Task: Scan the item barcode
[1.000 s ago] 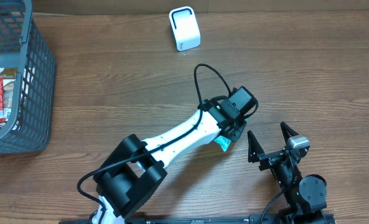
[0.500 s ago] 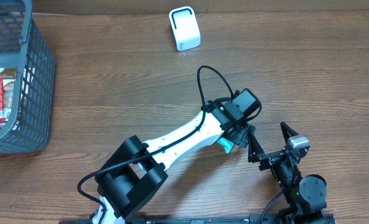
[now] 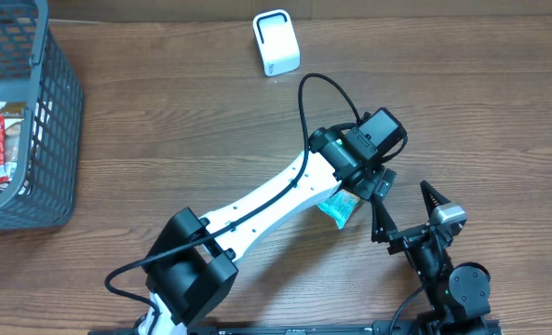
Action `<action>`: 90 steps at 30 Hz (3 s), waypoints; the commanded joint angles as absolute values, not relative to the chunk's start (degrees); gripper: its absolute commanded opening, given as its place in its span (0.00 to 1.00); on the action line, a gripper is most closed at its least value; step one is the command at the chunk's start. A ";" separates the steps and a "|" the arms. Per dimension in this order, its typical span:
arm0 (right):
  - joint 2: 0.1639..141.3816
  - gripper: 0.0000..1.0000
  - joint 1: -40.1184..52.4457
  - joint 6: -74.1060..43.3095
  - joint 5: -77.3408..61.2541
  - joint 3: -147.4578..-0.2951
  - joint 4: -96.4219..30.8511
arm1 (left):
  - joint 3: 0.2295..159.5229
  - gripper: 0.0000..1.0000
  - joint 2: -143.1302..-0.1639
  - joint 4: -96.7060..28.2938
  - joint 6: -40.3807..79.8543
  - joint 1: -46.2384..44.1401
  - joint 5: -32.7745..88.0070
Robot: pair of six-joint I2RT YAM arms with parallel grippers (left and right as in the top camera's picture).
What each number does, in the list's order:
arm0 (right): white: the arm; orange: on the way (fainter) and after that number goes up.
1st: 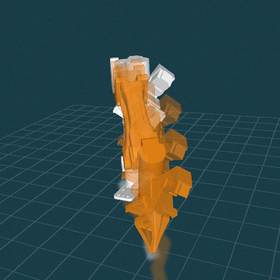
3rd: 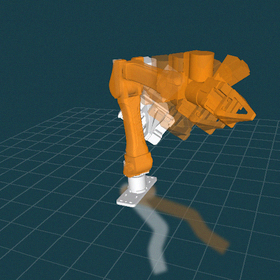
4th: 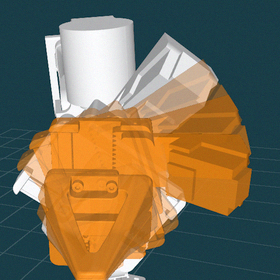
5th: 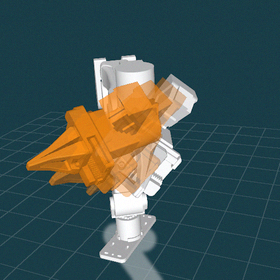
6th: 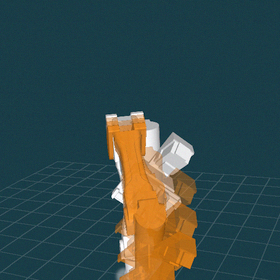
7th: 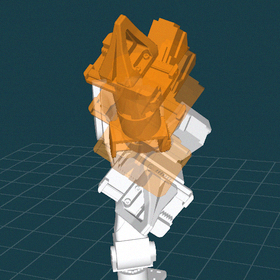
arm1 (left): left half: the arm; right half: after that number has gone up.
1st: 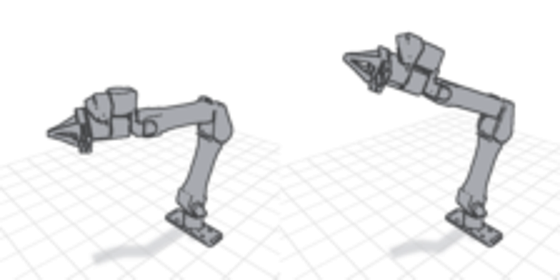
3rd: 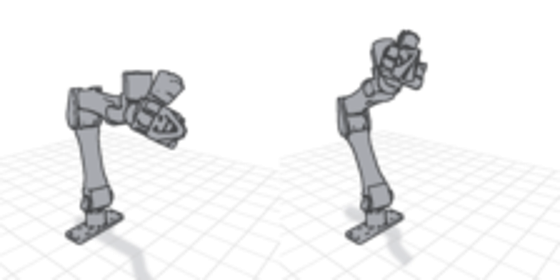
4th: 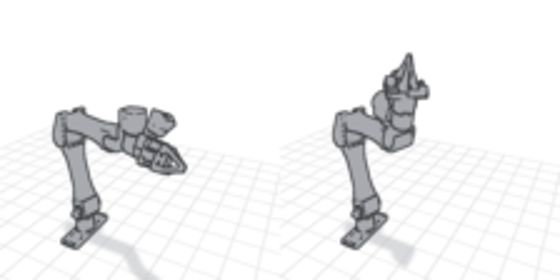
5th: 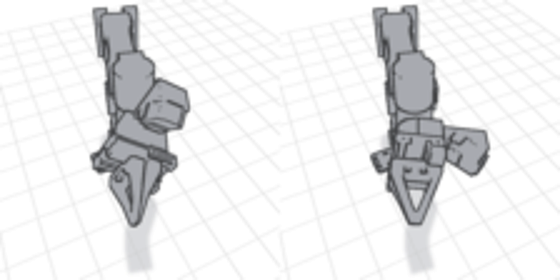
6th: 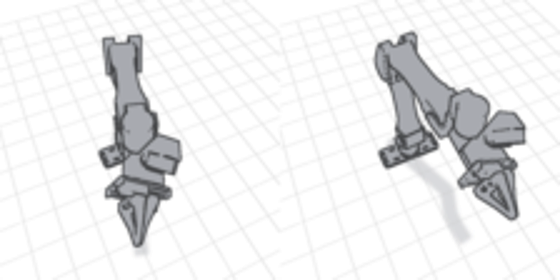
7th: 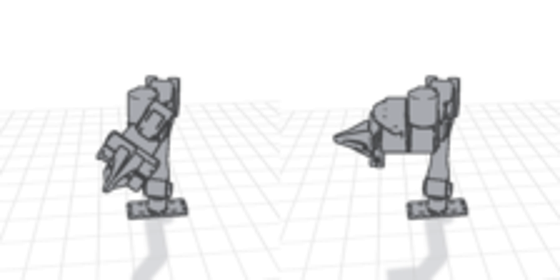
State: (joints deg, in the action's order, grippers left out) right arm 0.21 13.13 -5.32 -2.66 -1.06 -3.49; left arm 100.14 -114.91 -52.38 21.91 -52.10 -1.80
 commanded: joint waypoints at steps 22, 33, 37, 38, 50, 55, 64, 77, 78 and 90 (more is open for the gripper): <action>0.16 1.00 12.78 -4.45 -1.78 -0.45 -4.69 | 102.98 0.49 -117.43 -53.74 18.31 -51.20 -4.64; 0.16 1.00 12.78 -4.45 -1.78 -0.45 -4.67 | 103.02 0.56 -117.21 -57.01 18.20 -50.76 -4.43; 0.16 1.00 12.78 -4.45 -1.78 -0.45 -4.67 | 103.02 0.52 -117.21 -58.04 18.15 -50.76 -4.43; 0.16 1.00 12.78 -4.45 -1.78 -0.45 -4.67 | 103.02 0.52 -117.21 -58.04 18.15 -50.74 -4.43; 0.16 1.00 12.78 -4.45 -1.78 -0.45 -4.67 | 103.39 1.00 -117.10 -58.98 16.03 -50.63 -4.54; 0.16 1.00 12.78 -4.45 -1.78 -0.45 -4.67 | 107.70 1.00 -116.81 -61.34 16.01 -50.63 -6.24; 0.16 1.00 12.78 -4.45 -1.78 -0.45 -4.67 | 116.49 1.00 -116.11 -64.36 14.90 -50.59 -6.39; 0.16 1.00 12.78 -4.45 -1.78 -0.45 -4.67 | 108.51 0.98 -116.62 -63.68 14.79 -50.70 -5.96; 0.16 1.00 12.78 -4.45 -1.78 -0.45 -4.67 | 107.85 0.99 -116.62 -63.57 14.79 -50.70 -5.61; 0.16 1.00 12.78 -4.45 -1.78 -0.45 -4.67 | 103.33 0.99 -116.62 -60.66 14.85 -50.72 -3.95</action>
